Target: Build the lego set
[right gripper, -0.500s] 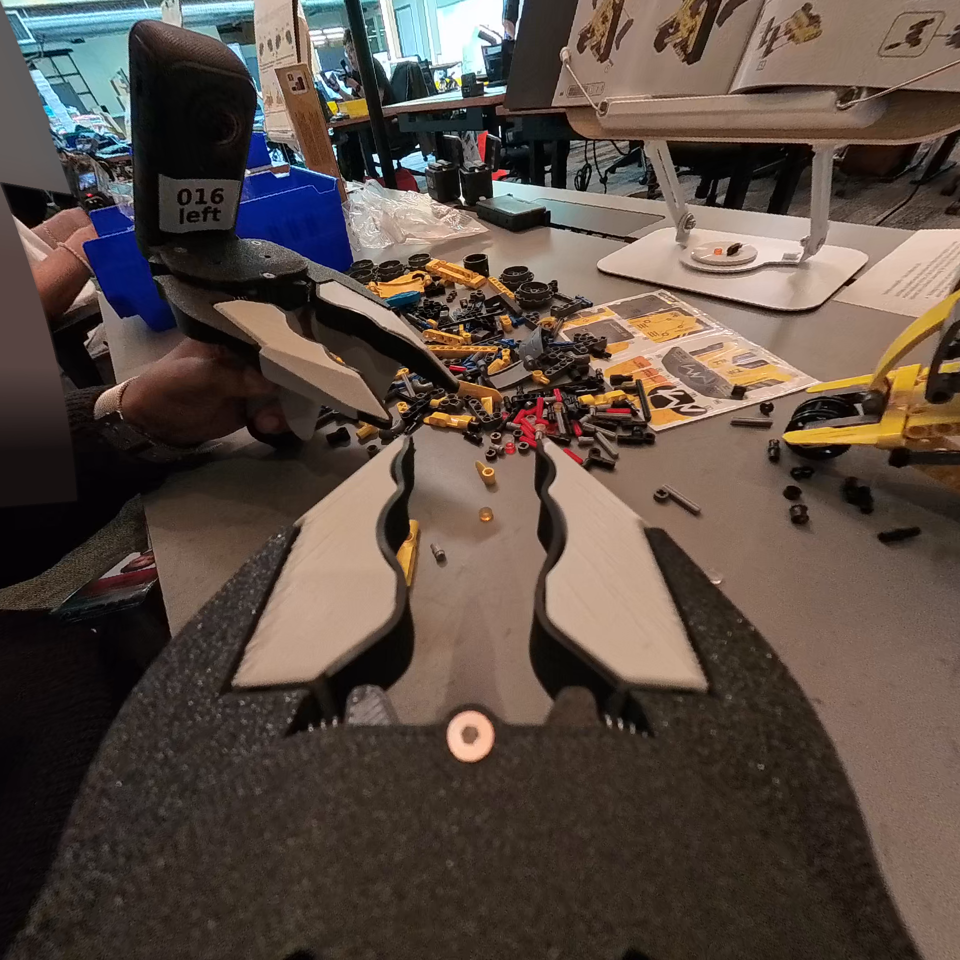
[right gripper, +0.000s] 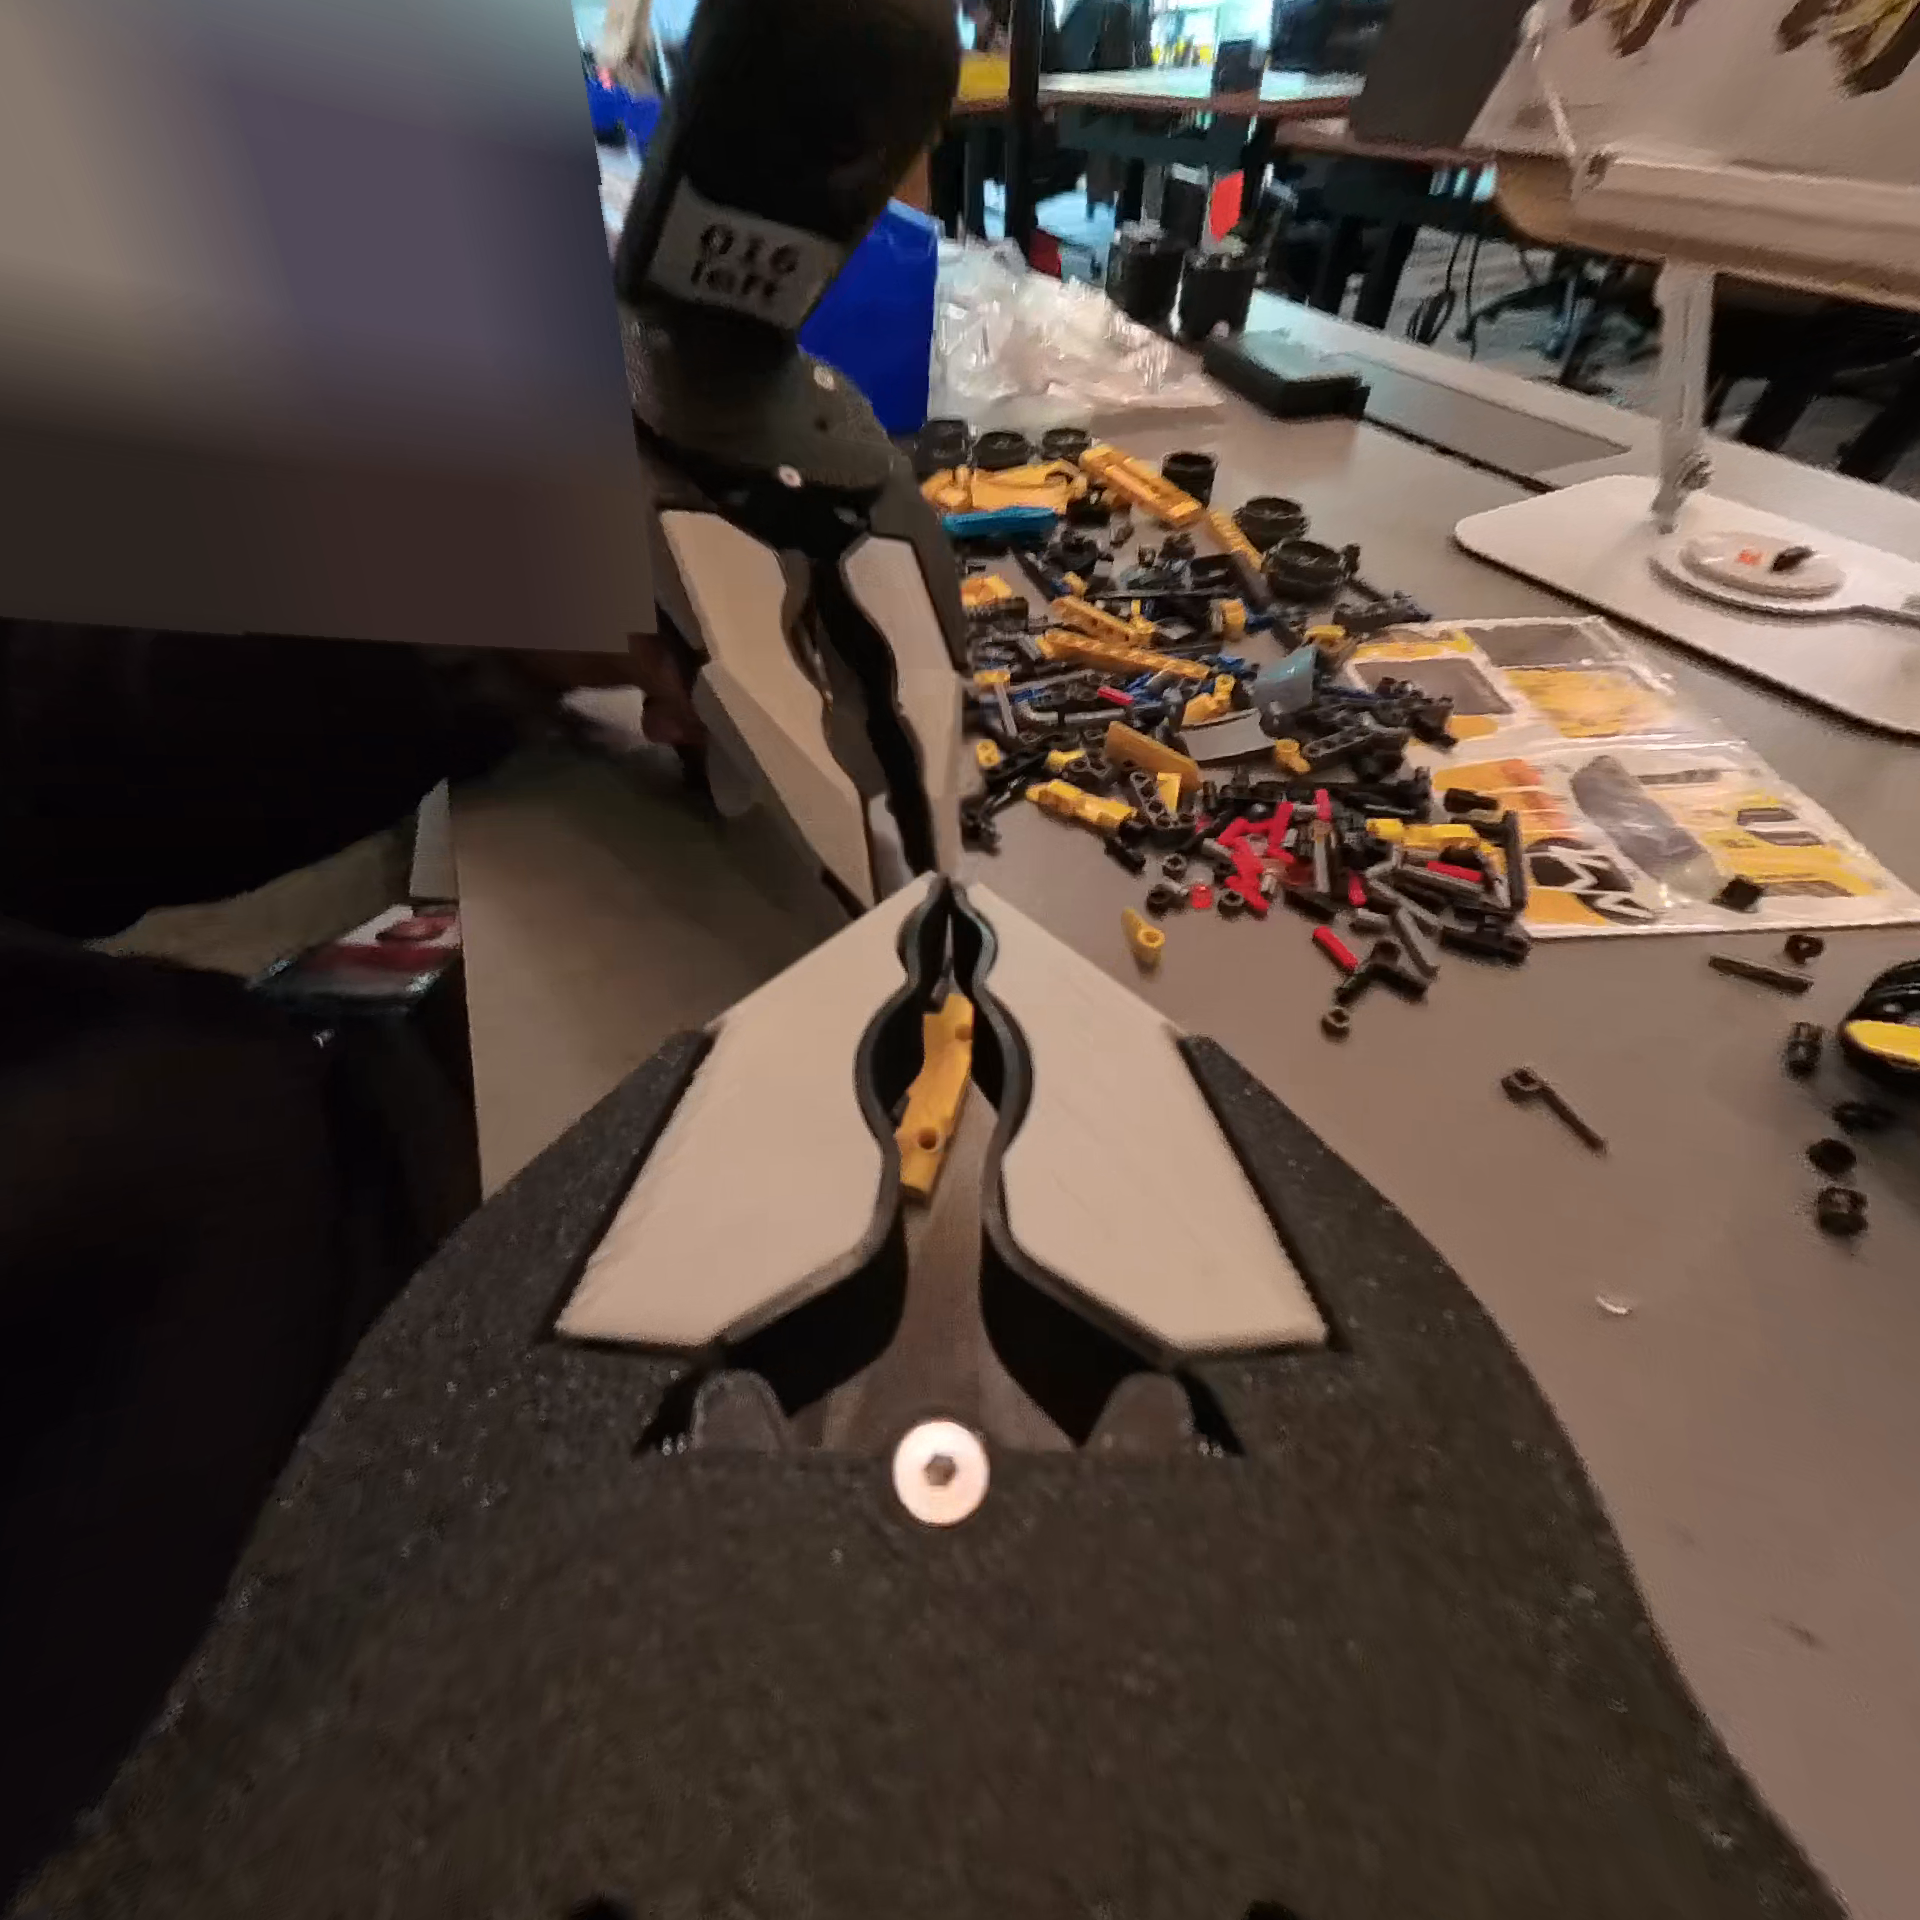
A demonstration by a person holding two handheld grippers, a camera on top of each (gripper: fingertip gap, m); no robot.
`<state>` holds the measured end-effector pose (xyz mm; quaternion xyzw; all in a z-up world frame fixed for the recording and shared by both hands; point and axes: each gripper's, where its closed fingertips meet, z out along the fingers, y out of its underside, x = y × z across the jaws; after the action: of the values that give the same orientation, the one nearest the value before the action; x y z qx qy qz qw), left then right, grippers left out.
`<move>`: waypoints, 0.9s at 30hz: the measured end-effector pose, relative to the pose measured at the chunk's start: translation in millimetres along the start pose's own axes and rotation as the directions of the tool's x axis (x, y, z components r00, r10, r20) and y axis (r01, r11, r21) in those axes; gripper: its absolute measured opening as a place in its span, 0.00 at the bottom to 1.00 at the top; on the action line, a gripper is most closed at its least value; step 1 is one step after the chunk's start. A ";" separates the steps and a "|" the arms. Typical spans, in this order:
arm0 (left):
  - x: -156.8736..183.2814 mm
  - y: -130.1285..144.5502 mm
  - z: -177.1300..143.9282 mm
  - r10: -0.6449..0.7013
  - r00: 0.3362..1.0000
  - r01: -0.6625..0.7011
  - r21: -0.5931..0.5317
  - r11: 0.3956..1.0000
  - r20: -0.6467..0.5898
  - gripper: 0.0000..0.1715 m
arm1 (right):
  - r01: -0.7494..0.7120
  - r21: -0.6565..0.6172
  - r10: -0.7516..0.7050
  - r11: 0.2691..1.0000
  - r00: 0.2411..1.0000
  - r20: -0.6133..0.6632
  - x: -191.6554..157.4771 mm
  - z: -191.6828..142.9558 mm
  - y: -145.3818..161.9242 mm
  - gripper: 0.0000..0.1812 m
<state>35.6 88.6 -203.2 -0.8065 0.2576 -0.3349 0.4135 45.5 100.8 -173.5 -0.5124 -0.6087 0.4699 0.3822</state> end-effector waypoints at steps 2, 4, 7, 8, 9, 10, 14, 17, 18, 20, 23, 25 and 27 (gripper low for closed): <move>1.9 12.2 1.5 0.023 1.000 -0.023 -0.081 0.996 -0.003 0.06 | 0.019 -0.068 -0.019 0.998 1.000 0.000 -2.3 7.1 8.7 0.00; 0.6 16.2 2.9 0.065 0.998 -0.062 -0.109 0.992 0.021 0.04 | 0.029 -0.158 -0.027 0.987 1.000 0.015 -5.3 15.3 21.1 0.00; 3.9 21.9 5.6 0.069 0.998 -0.069 -0.141 0.988 -0.002 0.05 | 0.032 -0.277 -0.026 0.960 0.999 0.025 -6.6 25.0 38.4 0.00; 4.4 23.7 6.6 0.068 0.998 -0.068 -0.147 0.987 -0.009 0.06 | 0.029 -0.294 -0.024 0.955 0.999 0.022 -6.0 26.3 41.0 0.00; 3.9 24.9 7.6 0.065 0.998 -0.066 -0.151 0.986 -0.010 0.09 | 0.028 -0.297 -0.022 0.955 1.000 0.023 -6.0 26.6 41.5 0.00; 2.8 26.2 8.4 0.063 0.998 -0.063 -0.159 0.985 -0.005 0.10 | 0.026 -0.289 -0.019 0.957 1.000 0.025 -6.1 26.1 40.3 0.00; 1.5 30.2 11.1 0.076 0.997 -0.073 -0.188 0.980 0.010 0.11 | 0.008 -0.259 0.004 0.966 0.999 0.046 -7.6 24.1 35.7 0.00; -0.1 32.4 12.9 0.085 0.996 -0.079 -0.205 0.976 0.024 0.11 | 0.013 -0.276 0.001 0.961 0.999 0.049 -8.5 25.3 38.2 0.00; -0.3 33.0 13.5 0.090 0.996 -0.082 -0.211 0.974 0.027 0.11 | 0.019 -0.282 -0.006 0.959 0.999 0.048 -8.9 25.8 39.2 0.00; 0.3 33.5 14.4 0.102 0.994 -0.094 -0.216 0.972 0.028 0.10 | 0.024 -0.283 -0.011 0.959 0.999 0.047 -9.8 26.9 39.2 0.00; -0.3 34.1 15.7 0.119 0.992 -0.107 -0.223 0.969 0.038 0.09 | 0.019 -0.286 -0.008 0.958 0.999 0.041 -11.6 30.2 38.8 0.00; -0.3 34.5 16.1 0.124 0.991 -0.112 -0.226 0.968 0.041 0.08 | 0.033 -0.317 -0.026 0.948 0.999 0.025 -10.4 32.5 43.5 0.00; -0.3 34.4 16.0 0.125 0.991 -0.112 -0.226 0.968 0.041 0.07 | 0.037 -0.317 -0.031 0.948 0.999 0.021 -10.2 32.6 43.5 0.00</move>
<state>42.7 78.7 -239.1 -0.8399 0.3298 -0.2561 0.3466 27.9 86.4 -223.9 -0.5527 -0.6882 0.3635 0.2980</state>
